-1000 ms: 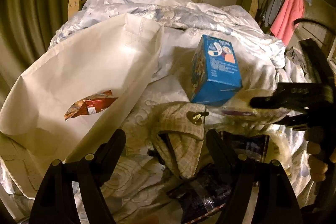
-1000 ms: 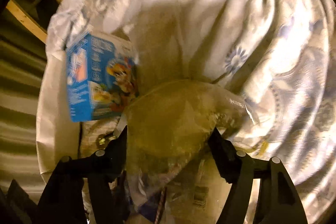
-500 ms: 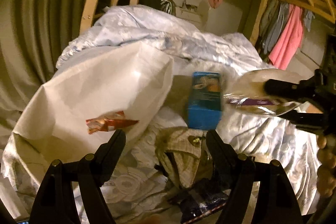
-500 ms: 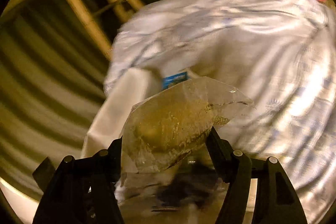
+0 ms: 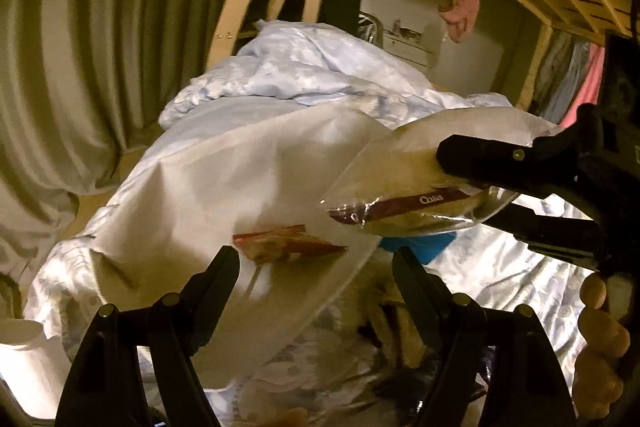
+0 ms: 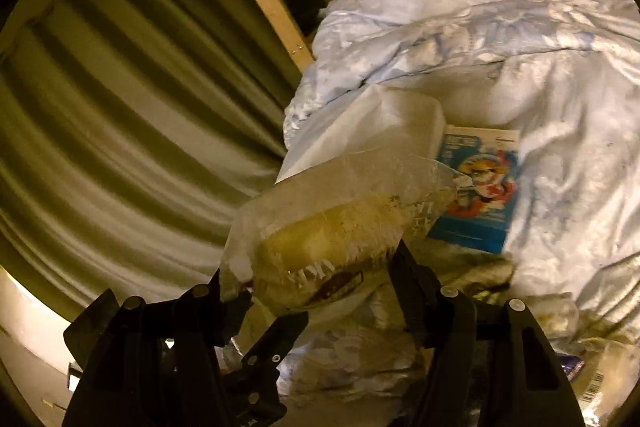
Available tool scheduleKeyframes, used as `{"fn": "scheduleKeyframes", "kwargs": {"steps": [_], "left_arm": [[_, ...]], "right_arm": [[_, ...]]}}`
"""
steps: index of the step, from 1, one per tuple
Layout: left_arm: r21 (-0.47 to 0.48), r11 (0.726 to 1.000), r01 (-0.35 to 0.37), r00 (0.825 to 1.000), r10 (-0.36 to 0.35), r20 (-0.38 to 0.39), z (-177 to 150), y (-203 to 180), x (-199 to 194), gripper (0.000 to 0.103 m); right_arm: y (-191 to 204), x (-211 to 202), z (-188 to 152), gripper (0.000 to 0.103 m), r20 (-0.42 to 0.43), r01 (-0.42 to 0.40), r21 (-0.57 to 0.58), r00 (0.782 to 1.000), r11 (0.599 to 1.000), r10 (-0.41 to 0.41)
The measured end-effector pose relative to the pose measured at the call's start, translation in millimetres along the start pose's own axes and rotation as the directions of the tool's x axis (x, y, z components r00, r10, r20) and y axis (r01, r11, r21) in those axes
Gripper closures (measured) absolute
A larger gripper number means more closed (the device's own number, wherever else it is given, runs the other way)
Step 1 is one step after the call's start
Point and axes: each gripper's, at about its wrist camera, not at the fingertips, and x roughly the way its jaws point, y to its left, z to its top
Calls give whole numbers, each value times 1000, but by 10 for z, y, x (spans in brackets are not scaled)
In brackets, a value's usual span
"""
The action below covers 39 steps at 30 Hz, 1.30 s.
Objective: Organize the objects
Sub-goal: 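Carry the bread bag into the white box and open the right gripper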
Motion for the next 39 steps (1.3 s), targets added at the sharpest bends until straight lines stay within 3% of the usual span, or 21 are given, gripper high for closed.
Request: {"fn": "scheduleKeyframes", "kwargs": {"steps": [5,11,15,18,24,35,39], "left_arm": [[-25,1000,-11,1000,11,5,12,76,-16,26],[-37,999,-23,1000,23,-1,18,111,5,26],[-39,998,-41,999,40,-24,-3,126,93,28],[-34,994,-108,993,106,-51,-26,173,186,28],[-69,993,-101,993,96,-75,-51,239,278,28],[-71,992,-103,993,99,-59,-49,187,257,28],[-93,987,-130,991,126,-45,-34,240,242,28]], "right_arm": [[136,42,-25,40,9,-15,-41,1000,999,16],[298,249,15,40,22,-90,-102,995,991,93],[318,533,-28,40,-25,-139,-110,990,984,137],[224,706,-62,40,-59,-141,-82,989,987,137],[58,872,-119,35,-156,-113,-14,982,993,110],[0,662,-175,29,-227,-194,70,952,978,205],[-39,557,-174,28,-243,-303,133,913,944,327]]}}
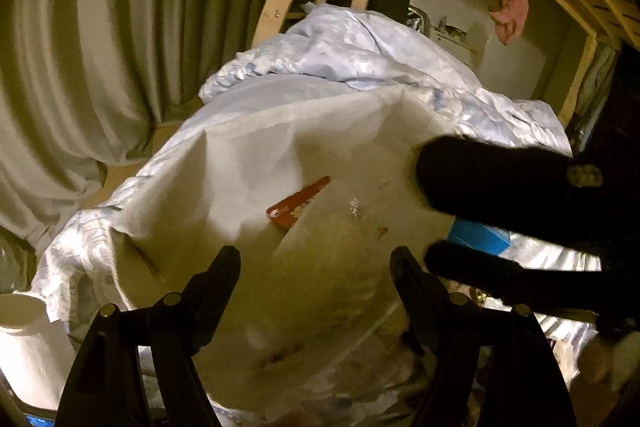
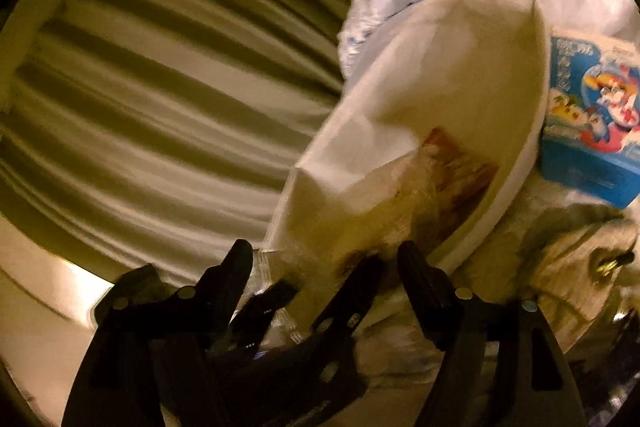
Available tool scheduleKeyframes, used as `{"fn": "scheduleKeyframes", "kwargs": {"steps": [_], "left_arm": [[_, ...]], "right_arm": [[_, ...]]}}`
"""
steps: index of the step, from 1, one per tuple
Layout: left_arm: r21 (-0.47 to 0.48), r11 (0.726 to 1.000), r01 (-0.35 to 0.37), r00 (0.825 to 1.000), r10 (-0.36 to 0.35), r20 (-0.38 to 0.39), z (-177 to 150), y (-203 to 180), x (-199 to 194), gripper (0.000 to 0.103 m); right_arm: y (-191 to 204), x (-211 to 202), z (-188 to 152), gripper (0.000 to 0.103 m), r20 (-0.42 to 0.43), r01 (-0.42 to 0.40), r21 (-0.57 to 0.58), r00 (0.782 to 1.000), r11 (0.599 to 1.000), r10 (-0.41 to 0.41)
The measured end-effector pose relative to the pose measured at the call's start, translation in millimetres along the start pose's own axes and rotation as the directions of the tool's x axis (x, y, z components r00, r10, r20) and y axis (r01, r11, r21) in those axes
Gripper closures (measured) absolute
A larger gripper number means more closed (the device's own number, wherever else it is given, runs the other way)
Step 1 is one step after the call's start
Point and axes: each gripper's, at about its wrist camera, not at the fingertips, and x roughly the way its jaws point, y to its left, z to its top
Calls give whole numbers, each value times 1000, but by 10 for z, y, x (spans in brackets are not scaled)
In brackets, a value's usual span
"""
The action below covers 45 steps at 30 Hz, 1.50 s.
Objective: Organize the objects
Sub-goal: 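Move the right gripper down to the blue box, then grasp the blue box with the right gripper and lift it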
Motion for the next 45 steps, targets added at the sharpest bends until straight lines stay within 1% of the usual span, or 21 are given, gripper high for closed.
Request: {"fn": "scheduleKeyframes", "kwargs": {"steps": [2,4,7,10,13,17,20,22,24,26,28,30,31,33,35,36,37,39,41,43,45], "left_arm": [[-7,1000,-4,1000,4,5,6,15,-9,28],[-3,1000,-5,1000,5,10,3,6,-25,28],[18,1000,8,1000,-8,14,-8,-49,-53,28],[51,997,49,999,-50,13,-19,-133,-87,28],[83,990,114,993,-115,8,-30,-239,-131,28],[108,980,165,986,-167,7,-45,-326,-146,28],[130,979,159,987,-161,6,-63,-393,-137,28],[144,978,152,988,-154,2,-82,-435,-122,28],[153,977,151,988,-152,-6,-102,-463,-104,28],[159,976,150,989,-150,-11,-117,-492,-84,28],[163,976,147,989,-147,-17,-129,-512,-60,28],[167,975,149,989,-147,-24,-145,-529,-40,28],[168,974,149,989,-147,-27,-150,-533,-32,28],[169,974,149,989,-147,-30,-163,-536,-20,28],[169,974,149,989,-146,-30,-166,-537,-14,28],[169,974,149,989,-145,-32,-171,-539,-5,28],[169,974,149,989,-145,-34,-176,-545,5,28],[175,974,142,990,-137,-40,-195,-567,26,28],[181,974,132,991,-127,-42,-210,-582,44,28],[180,975,131,991,-125,-46,-217,-584,54,28],[179,975,130,991,-124,-44,-217,-585,53,28]], "right_arm": [[33,-59,1,28,-2,-28,0,1000,1000,28],[53,-169,-12,28,34,-8,-11,999,1000,8],[58,-343,-7,28,98,75,-16,993,997,-73],[15,-483,2,28,151,161,6,976,987,-160],[-122,-616,15,28,187,241,50,951,969,-246],[-416,-774,45,28,227,306,134,916,943,-330],[-696,-860,54,28,236,362,224,880,905,-411],[-854,-871,53,28,231,387,269,863,882,-449],[-1012,-841,69,28,235,420,310,836,853,-497],[-1122,-827,90,28,265,419,336,817,843,-512],[-1252,-806,111,28,308,350,368,828,861,-468],[-1429,-755,151,28,359,217,407,855,887,-373],[-1530,-734,171,28,365,160,432,869,888,-335],[-1778,-597,218,28,359,48,487,899,872,-250],[-1943,-428,256,28,329,-7,516,925,857,-191],[-2056,-299,278,26,307,-47,522,942,852,-136],[-2138,-203,280,25,301,-90,532,950,842,-89],[-2221,-125,273,27,327,-158,527,945,835,-27],[-2213,-152,269,34,344,-187,520,939,834,-3],[-2197,-207,252,35,364,-191,516,931,835,-12],[-2133,-286,227,36,377,-168,508,925,845,-43]]}}
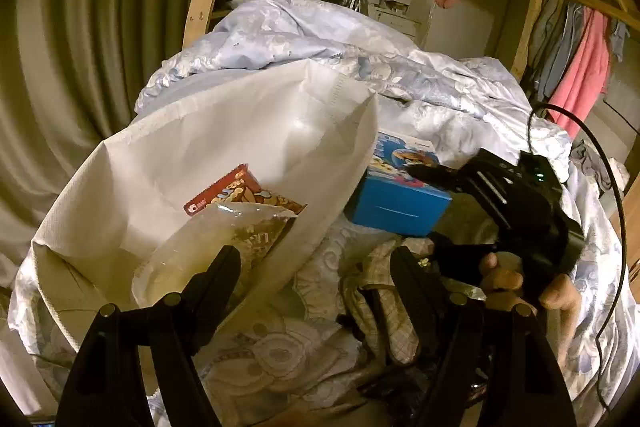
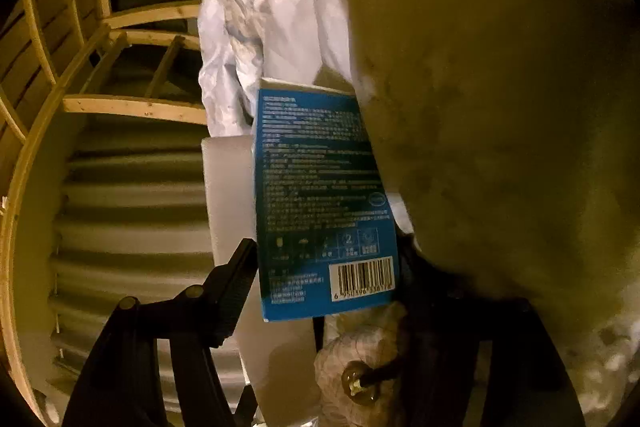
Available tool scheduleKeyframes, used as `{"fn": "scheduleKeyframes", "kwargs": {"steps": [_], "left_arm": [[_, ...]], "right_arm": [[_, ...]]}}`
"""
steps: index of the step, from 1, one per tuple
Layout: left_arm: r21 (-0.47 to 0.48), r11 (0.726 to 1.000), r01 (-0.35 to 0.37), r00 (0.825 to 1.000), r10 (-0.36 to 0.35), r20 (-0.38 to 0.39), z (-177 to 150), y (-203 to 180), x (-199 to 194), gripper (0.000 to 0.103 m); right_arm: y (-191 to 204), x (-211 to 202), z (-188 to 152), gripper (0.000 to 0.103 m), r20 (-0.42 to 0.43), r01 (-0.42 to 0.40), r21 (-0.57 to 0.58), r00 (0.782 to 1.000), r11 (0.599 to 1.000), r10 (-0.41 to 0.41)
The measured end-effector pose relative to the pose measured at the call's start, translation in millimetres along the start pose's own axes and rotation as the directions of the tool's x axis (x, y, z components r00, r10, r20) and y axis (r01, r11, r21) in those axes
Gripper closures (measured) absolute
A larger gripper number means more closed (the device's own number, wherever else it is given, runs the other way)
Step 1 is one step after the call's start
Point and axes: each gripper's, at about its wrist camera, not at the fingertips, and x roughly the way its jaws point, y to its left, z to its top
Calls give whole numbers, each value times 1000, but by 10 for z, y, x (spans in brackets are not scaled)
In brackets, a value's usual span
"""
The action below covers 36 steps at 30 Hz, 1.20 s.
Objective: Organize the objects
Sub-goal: 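Grasp the blue box with the right gripper and lift it, then lower the blue box into the white box and open the right gripper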
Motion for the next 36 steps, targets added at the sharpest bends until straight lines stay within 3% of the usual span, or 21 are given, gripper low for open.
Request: {"fn": "scheduleKeyframes", "kwargs": {"steps": [4,7,11,16,24,32,36], "left_arm": [[-13,1000,2,1000,-2,13,11,40,-24,28],[-31,1000,0,1000,1,26,33,98,-60,28],[-57,998,-8,999,10,40,63,187,-97,28],[-78,997,-15,999,18,35,73,259,-91,28],[-115,993,-29,999,34,43,67,400,-131,28],[-132,987,-87,996,90,17,47,518,-55,28],[-138,987,-84,996,87,19,46,534,-63,28]], "right_arm": [[241,-335,-67,36,87,46,-86,995,995,-39],[462,-613,-114,36,142,17,-152,990,988,5],[832,-751,-250,36,154,-34,-257,985,966,76],[1125,-571,-493,36,135,-6,-358,989,934,59],[1294,-6,-904,36,148,165,-515,984,842,-102],[1280,130,-934,34,138,136,-507,987,851,-76],[1336,72,-934,32,84,41,-496,996,868,1]]}}
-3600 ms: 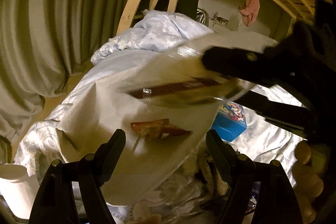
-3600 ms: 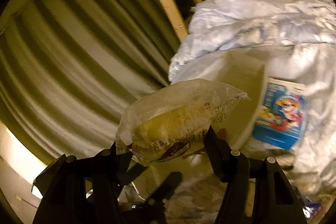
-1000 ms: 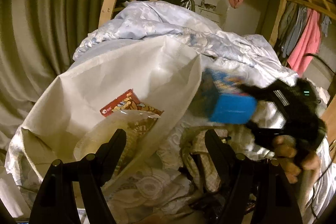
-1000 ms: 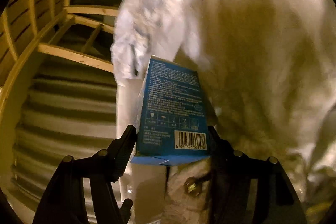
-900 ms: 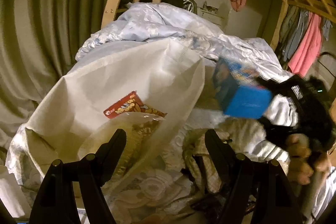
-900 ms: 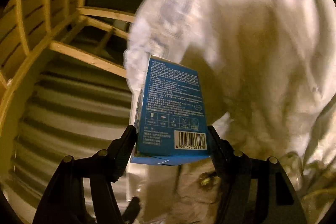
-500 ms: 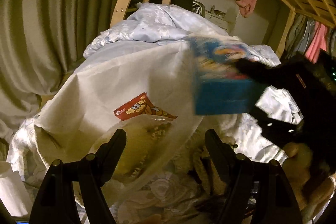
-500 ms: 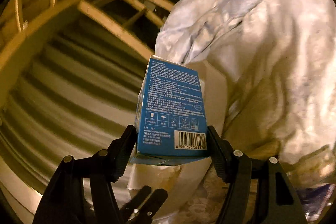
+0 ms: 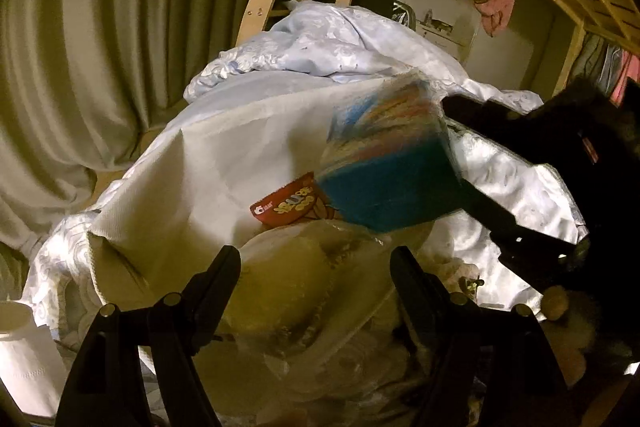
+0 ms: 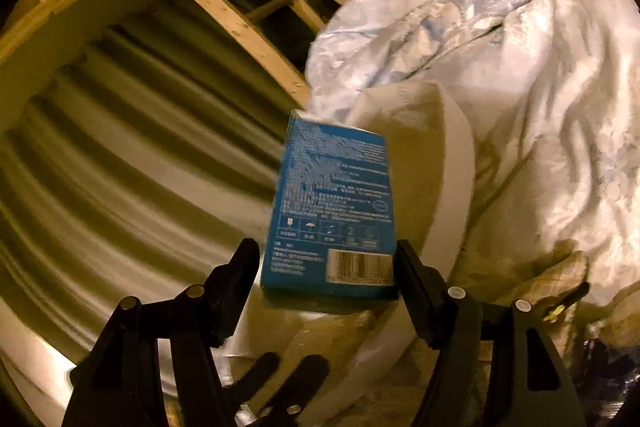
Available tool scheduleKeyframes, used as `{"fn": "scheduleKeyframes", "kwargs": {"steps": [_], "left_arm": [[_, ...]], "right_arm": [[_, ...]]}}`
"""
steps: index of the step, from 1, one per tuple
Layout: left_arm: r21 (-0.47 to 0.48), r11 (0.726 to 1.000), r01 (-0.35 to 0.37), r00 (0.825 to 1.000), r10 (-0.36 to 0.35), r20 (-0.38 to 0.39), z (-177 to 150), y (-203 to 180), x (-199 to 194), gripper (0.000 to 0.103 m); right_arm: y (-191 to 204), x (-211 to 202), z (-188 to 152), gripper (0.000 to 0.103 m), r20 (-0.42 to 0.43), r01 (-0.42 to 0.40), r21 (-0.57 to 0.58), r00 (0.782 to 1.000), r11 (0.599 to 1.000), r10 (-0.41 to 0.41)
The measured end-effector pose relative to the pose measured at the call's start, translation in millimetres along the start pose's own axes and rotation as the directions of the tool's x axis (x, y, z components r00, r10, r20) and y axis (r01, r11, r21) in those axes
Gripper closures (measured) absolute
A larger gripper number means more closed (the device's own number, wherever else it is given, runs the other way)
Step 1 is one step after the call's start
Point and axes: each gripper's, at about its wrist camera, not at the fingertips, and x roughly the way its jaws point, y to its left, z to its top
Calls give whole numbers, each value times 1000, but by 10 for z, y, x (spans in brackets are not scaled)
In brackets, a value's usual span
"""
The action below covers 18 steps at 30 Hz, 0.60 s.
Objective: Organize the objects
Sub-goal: 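Lower the blue box into the white box and open the right gripper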
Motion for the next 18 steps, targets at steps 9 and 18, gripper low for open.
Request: {"fn": "scheduleKeyframes", "kwargs": {"steps": [9,18], "left_arm": [[9,1000,7,1000,-7,3,-18,-48,-28,28],[46,998,36,999,-37,11,-21,-197,-92,28]], "right_arm": [[222,-166,-26,27,-48,-35,-62,998,997,32],[236,-541,89,27,30,220,-167,975,961,-218]]}}
